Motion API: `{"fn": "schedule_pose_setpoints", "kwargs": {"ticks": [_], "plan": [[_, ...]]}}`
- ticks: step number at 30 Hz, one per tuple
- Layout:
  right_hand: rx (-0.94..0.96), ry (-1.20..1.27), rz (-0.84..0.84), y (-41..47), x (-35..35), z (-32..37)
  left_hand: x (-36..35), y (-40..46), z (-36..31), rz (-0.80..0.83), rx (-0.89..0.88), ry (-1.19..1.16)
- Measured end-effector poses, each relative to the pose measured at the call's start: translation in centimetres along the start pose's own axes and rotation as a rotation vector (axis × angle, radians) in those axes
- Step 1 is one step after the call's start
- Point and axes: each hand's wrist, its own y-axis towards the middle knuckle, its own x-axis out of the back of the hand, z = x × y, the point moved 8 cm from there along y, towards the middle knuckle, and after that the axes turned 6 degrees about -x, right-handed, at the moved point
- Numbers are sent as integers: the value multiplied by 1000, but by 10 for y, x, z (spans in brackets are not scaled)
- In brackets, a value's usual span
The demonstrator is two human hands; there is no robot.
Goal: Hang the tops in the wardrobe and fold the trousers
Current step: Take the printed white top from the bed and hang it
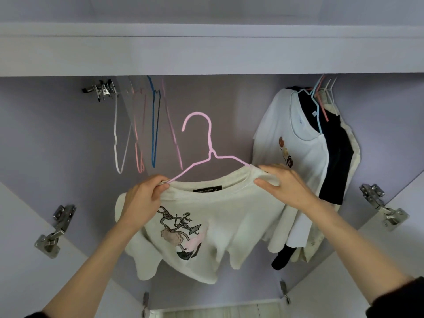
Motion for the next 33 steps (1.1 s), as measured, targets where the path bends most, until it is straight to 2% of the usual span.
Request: {"fn": "schedule_pose_setpoints", "kwargs": {"ticks": [3,5,8,14,18,20,23,26,30,33], "plan": [[44,107,-11,11,-3,34,-5,1,-3,13,26,-2],[-4,210,7,15,-4,39,-10,-1,-7,48,15,-2],[-69,366,97,11,-12,29,-20,-4,-16,126,-43,-58],[-124,441,295,-6,-19,15,-48,-5,-36,206,-108,-192],[-244,538,492,-19,-18,10,-73,-6,-54,303,-159,-202],[-338,622,549,-26,-19,-4,-83,-4,-62,382,-166,-200],[-496,781,608,-34,-31,-32,-88,2,-68,419,-184,-151],[-576,903,624,-33,-40,-54,-73,16,-87,303,-268,-117],[-585,1110,681,-29,-43,-55,-30,33,-142,-10,-591,2],[-580,1255,622,-18,-34,-58,4,39,-187,-256,-769,163]]}}
